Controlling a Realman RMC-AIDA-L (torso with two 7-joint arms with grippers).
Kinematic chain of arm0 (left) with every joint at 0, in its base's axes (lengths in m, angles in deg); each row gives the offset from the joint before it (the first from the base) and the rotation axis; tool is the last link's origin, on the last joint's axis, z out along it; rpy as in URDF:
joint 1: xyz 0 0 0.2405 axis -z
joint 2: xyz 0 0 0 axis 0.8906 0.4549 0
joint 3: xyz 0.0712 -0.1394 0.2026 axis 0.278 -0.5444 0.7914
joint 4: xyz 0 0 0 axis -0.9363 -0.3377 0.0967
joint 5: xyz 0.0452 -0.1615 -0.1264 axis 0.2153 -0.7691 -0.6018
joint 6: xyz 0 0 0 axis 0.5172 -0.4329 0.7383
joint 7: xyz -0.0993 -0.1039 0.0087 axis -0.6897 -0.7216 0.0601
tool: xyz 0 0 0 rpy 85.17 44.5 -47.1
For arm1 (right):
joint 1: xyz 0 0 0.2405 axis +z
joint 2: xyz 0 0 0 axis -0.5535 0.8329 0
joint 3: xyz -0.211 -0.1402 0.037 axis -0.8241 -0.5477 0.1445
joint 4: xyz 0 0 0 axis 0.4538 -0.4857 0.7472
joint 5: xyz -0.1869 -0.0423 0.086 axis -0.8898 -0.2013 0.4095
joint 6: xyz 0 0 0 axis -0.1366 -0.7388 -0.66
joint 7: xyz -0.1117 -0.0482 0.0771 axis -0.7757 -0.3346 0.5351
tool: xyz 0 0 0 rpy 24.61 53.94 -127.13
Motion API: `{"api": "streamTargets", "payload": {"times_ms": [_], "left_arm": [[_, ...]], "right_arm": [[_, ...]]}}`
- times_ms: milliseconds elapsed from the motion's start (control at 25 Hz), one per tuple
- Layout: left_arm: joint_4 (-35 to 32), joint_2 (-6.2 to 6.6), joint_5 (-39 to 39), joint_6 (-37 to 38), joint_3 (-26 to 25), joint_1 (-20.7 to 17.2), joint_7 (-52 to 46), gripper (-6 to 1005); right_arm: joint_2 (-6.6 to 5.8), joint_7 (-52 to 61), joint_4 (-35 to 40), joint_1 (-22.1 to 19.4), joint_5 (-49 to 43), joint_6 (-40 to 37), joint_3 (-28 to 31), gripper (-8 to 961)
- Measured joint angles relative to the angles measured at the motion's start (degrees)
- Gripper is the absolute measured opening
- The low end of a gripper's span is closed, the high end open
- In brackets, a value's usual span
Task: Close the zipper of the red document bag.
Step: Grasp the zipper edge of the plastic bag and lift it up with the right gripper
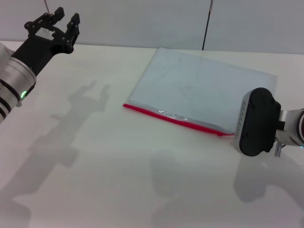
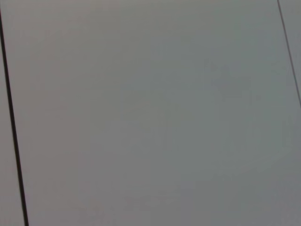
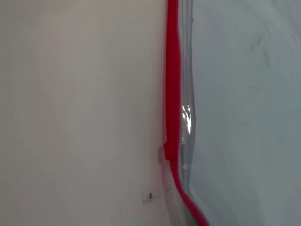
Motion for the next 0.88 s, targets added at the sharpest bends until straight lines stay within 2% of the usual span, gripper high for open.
{"api": "streamTargets", "payload": {"times_ms": [120, 360, 440, 560, 680, 800, 880], "left_arm": [[0.0, -0.03, 0.0, 0.0, 0.0, 0.0, 0.0, 400], [-0.6, 0.09, 0.3, -0.1, 0.5, 0.1, -1.9, 400], [-2.2, 0.50, 2.8, 0.7, 0.8, 0.1, -4.7, 400], [-4.4, 1.84, 10.2, 1.6, 0.9, 0.4, -13.1, 400], [-6.4, 2.91, 20.9, 2.2, 0.9, 1.8, -21.4, 400], [-8.1, 3.00, 30.6, 2.8, 0.9, 3.3, -25.8, 400], [-10.4, 3.04, 40.1, 3.0, 0.9, 4.7, -30.6, 401]], "right_arm": [[0.00, 0.2, 0.2, 0.3, 0.0, -0.5, 0.0, 235], [0.31, 1.1, 1.0, 0.4, 0.1, -1.1, 1.0, 103], [0.35, 1.7, 1.9, 0.2, 0.1, -1.2, 1.3, 92], [0.33, 2.5, 3.8, -0.4, 0.1, -1.1, 2.3, 75], [0.28, 2.6, 6.6, -1.6, 0.1, -0.9, 3.5, 58], [0.27, 2.7, 9.2, -2.9, 0.1, -0.8, 4.5, 53], [0.35, 2.9, 10.7, -3.8, 0.1, -0.7, 5.0, 50]]}}
